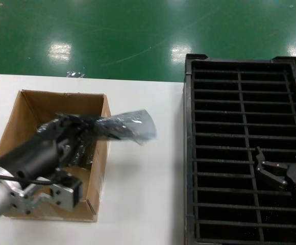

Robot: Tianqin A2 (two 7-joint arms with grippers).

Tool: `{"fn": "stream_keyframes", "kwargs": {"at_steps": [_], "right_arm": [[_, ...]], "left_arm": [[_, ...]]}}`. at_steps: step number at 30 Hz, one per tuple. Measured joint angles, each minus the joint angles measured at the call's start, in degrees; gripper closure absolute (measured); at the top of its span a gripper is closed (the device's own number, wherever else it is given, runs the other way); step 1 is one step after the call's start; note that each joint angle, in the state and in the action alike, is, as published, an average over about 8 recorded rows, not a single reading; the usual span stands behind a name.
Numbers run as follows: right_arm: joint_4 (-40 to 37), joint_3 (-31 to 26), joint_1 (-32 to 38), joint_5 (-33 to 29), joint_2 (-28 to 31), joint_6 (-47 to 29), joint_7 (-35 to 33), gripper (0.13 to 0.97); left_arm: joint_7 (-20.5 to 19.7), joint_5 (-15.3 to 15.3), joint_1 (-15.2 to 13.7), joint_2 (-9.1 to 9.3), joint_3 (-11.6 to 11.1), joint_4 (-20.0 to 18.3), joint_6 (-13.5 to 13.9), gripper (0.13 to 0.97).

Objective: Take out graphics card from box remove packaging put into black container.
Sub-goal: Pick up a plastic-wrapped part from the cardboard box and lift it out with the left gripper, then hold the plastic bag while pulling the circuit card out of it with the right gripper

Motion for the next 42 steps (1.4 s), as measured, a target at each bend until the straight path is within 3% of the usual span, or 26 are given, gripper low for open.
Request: {"fn": "stream_keyframes", "kwargs": {"at_steps": [7, 13, 23, 33, 42], "right_arm": [[0.0, 0.0, 0.0, 0.0, 0.0, 0.0, 0.0, 0.129], [0.2, 0.8, 0.0, 0.1, -0.8, -1.0, -1.0, 0.129], [2.9, 3.6, 1.6, 2.5, -6.0, -9.0, -8.5, 0.134], [3.9, -7.6, 7.0, -1.7, -5.2, -9.4, -3.2, 0.183], [0.1, -13.3, 12.7, -13.7, -5.0, -8.4, 6.1, 0.296]], "left_arm": [[3.0, -0.1, -0.8, 1.23, 3.4, 0.7, -1.0, 0.958], [3.2, -0.1, -0.9, 1.32, 3.6, 0.8, -1.1, 0.958], [3.2, -0.1, -0.9, 1.32, 3.6, 0.8, -1.1, 0.958], [3.2, -0.1, -0.9, 1.32, 3.6, 0.8, -1.1, 0.958], [3.2, -0.1, -0.9, 1.32, 3.6, 0.8, -1.1, 0.958]]}}
